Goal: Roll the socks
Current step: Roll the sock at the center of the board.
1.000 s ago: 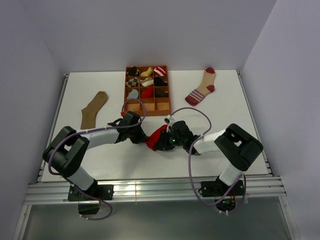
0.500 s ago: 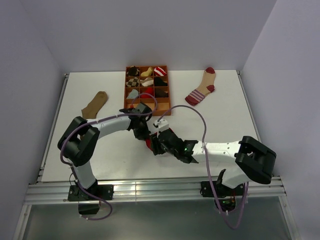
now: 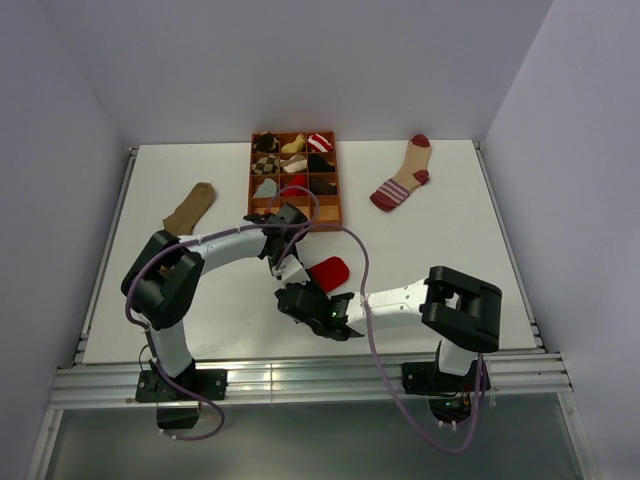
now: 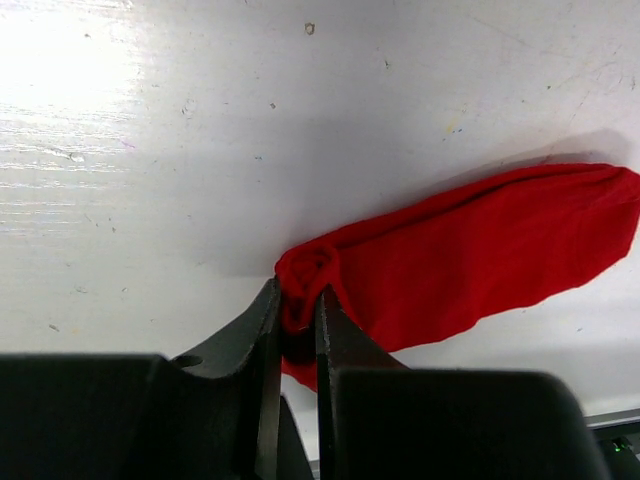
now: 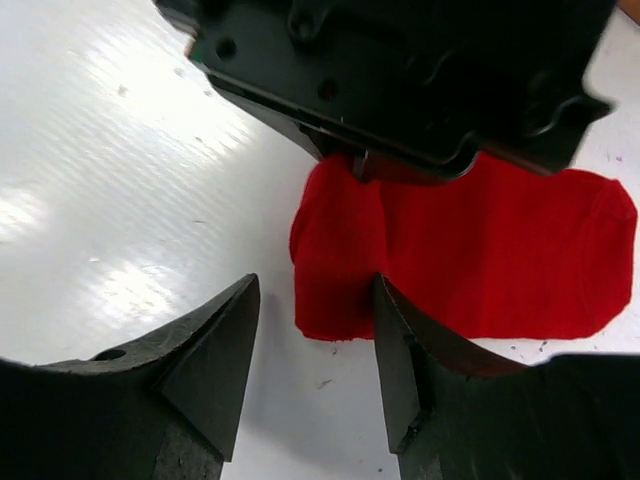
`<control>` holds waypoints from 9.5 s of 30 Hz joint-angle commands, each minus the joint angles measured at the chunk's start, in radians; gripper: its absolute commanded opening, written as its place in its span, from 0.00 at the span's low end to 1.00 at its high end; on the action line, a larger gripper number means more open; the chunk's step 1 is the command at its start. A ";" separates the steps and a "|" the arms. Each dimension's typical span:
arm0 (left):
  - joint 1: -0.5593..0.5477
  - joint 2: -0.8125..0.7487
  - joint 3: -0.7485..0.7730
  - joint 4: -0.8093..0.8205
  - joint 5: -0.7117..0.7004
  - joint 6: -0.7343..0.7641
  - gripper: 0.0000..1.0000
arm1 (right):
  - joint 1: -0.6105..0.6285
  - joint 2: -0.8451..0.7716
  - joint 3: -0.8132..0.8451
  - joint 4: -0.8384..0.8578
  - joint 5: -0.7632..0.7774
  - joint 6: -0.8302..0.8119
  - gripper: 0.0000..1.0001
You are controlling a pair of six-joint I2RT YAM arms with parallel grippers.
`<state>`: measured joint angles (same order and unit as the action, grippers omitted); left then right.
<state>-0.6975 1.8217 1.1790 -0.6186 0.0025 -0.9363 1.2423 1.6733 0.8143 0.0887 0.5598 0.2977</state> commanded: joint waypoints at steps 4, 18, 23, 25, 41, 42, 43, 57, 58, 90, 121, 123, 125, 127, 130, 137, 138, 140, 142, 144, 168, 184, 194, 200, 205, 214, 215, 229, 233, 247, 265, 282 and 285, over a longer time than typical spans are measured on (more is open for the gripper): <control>-0.008 0.034 0.002 -0.075 -0.024 0.028 0.02 | 0.011 0.083 0.022 -0.020 0.135 0.021 0.53; -0.002 -0.083 -0.031 -0.011 -0.026 -0.004 0.46 | -0.012 0.046 -0.116 0.108 -0.076 0.086 0.00; 0.024 -0.220 -0.108 0.118 -0.036 -0.042 0.68 | -0.084 -0.046 -0.197 0.178 -0.317 0.119 0.00; 0.041 -0.309 -0.169 0.166 -0.047 -0.064 0.73 | -0.130 -0.069 -0.219 0.193 -0.386 0.132 0.00; 0.084 -0.555 -0.585 0.560 0.059 -0.203 0.77 | -0.431 -0.006 -0.277 0.370 -1.038 0.201 0.00; 0.084 -0.550 -0.591 0.568 0.060 -0.211 0.77 | -0.441 0.012 -0.277 0.375 -1.060 0.204 0.00; 0.084 -0.546 -0.594 0.588 0.066 -0.214 0.77 | -0.452 0.019 -0.277 0.381 -1.089 0.207 0.00; 0.049 -0.458 -0.628 0.602 0.051 -0.309 0.71 | -0.572 0.124 -0.208 0.338 -1.235 0.225 0.01; 0.049 -0.455 -0.631 0.597 0.047 -0.315 0.71 | -0.578 0.128 -0.205 0.333 -1.238 0.227 0.01; 0.050 -0.101 -0.178 0.063 0.002 -0.049 0.09 | -0.483 -0.210 -0.171 0.082 -0.757 0.086 0.53; 0.036 0.099 0.087 -0.190 0.008 0.099 0.11 | 0.031 0.078 0.098 -0.035 0.045 -0.046 0.58; 0.036 0.099 0.084 -0.187 0.010 0.099 0.10 | 0.036 0.092 0.102 -0.049 0.046 -0.023 0.56; 0.036 0.099 0.084 -0.184 0.013 0.097 0.11 | 0.036 0.111 0.091 -0.049 0.052 0.003 0.51; 0.036 0.090 0.079 -0.171 0.019 0.091 0.12 | 0.036 0.120 0.074 -0.052 0.064 0.020 0.45; 0.036 0.068 0.062 -0.147 0.030 0.076 0.18 | 0.036 0.115 0.036 -0.040 0.065 0.058 0.17; 0.055 -0.030 0.013 -0.073 0.044 0.044 0.40 | -0.033 0.014 -0.119 0.063 -0.093 0.149 0.00; 0.059 -0.070 0.004 -0.055 0.050 0.037 0.44 | -0.046 -0.006 -0.163 0.109 -0.130 0.153 0.00; 0.079 -0.113 -0.028 -0.003 0.057 0.011 0.49 | -0.084 -0.056 -0.210 0.163 -0.263 0.169 0.00; 0.093 -0.186 -0.056 0.039 0.056 -0.019 0.60 | -0.150 -0.087 -0.266 0.229 -0.348 0.184 0.00; 0.111 -0.263 -0.103 0.111 0.039 -0.041 0.66 | -0.213 -0.098 -0.302 0.273 -0.463 0.196 0.00; 0.099 -0.352 -0.473 0.571 0.178 -0.173 0.67 | -0.589 0.127 -0.363 0.569 -1.112 0.362 0.01; 0.099 -0.217 -0.492 0.609 0.202 -0.193 0.54 | -0.639 0.212 -0.333 0.553 -1.158 0.376 0.04; 0.099 -0.167 -0.375 0.389 0.148 -0.135 0.27 | -0.641 0.073 -0.290 0.404 -1.089 0.294 0.29; 0.084 -0.118 -0.222 0.189 0.091 -0.049 0.26 | -0.590 -0.104 -0.259 0.255 -0.896 0.232 0.48; 0.058 -0.049 -0.076 0.014 0.059 0.017 0.27 | -0.462 -0.231 -0.208 0.106 -0.577 0.173 0.51; 0.043 0.054 0.063 -0.116 0.065 0.082 0.27 | -0.183 -0.198 -0.070 -0.001 -0.155 0.084 0.58; 0.043 0.068 0.071 -0.136 0.062 0.089 0.27 | -0.164 -0.160 -0.037 -0.018 -0.100 0.075 0.59; 0.038 0.090 0.110 -0.171 0.059 0.088 0.27 | 0.020 0.170 0.154 -0.176 0.213 0.125 0.57; 0.036 0.071 0.091 -0.155 0.068 0.087 0.28 | 0.020 0.207 0.143 -0.190 0.249 0.155 0.46; 0.041 -0.194 -0.047 0.035 0.017 0.027 0.69 | -0.107 -0.029 -0.113 0.058 -0.240 0.100 0.06; 0.121 -0.648 -0.645 0.672 0.076 -0.170 0.70 | -0.468 0.005 -0.141 0.187 -1.104 0.118 0.09; 0.101 -0.389 -0.680 0.809 0.159 -0.272 0.65 | -0.567 0.129 -0.155 0.269 -1.203 0.181 0.13; 0.093 -0.360 -0.662 0.777 0.156 -0.266 0.61 | -0.575 0.154 -0.149 0.278 -1.206 0.196 0.13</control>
<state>-0.5915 1.4288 0.4942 0.1696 0.1539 -1.2011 0.6746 1.7741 0.6815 0.4122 -0.6735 0.4850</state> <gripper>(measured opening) 0.619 0.220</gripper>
